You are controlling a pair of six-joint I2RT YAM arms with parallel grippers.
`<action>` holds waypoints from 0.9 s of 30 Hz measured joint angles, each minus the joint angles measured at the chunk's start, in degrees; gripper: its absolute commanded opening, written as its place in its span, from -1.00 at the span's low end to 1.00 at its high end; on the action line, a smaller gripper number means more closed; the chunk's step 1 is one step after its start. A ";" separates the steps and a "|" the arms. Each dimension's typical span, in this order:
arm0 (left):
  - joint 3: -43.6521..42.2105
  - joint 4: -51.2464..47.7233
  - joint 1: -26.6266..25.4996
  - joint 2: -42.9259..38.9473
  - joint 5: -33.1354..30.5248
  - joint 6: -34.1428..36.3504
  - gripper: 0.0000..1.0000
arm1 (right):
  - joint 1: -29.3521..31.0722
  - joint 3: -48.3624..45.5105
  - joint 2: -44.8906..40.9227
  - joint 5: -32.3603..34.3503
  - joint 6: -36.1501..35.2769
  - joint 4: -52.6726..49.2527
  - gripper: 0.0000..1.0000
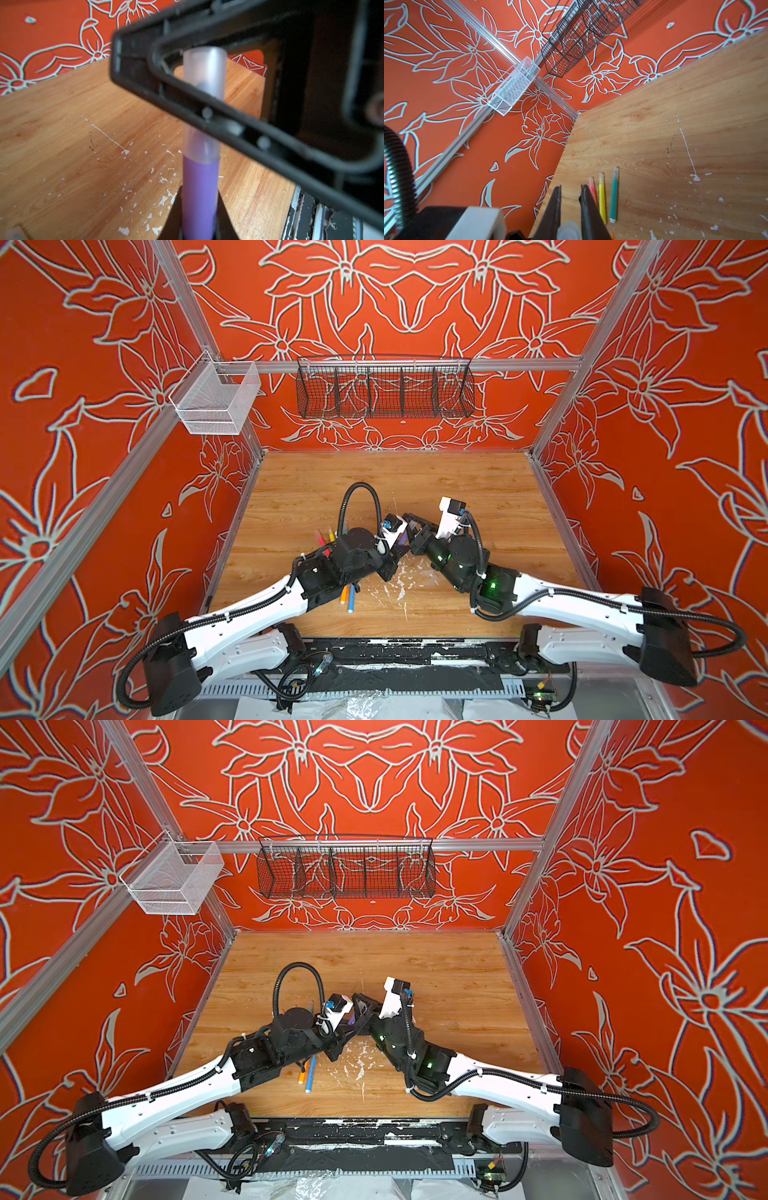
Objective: Insert the pens into the pen caps
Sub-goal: 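Press the cap down onto the purple marker with the right gripper, then withdraw the right gripper while the left gripper lowers the capped purple marker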
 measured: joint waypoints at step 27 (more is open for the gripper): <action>-17.53 -0.87 1.86 -13.94 -1.57 -17.79 -1.00 | -4.42 2.73 -6.25 -11.91 -4.59 -27.26 0.33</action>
